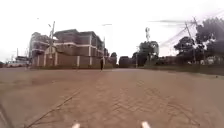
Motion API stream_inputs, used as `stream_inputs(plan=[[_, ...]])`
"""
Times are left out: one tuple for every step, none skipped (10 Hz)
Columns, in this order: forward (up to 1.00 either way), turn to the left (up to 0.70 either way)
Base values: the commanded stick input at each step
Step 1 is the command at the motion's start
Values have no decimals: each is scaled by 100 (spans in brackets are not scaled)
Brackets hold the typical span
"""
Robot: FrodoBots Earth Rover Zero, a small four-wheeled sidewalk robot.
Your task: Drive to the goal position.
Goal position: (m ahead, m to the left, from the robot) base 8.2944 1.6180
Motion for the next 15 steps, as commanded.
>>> stream_inputs(plan=[[70, -5], [70, -34], [70, -35], [70, -35], [70, -29], [70, -14], [70, 0], [70, 9], [70, 5], [70, 2], [70, 9], [70, -9], [70, -32], [70, -35], [70, -35]])
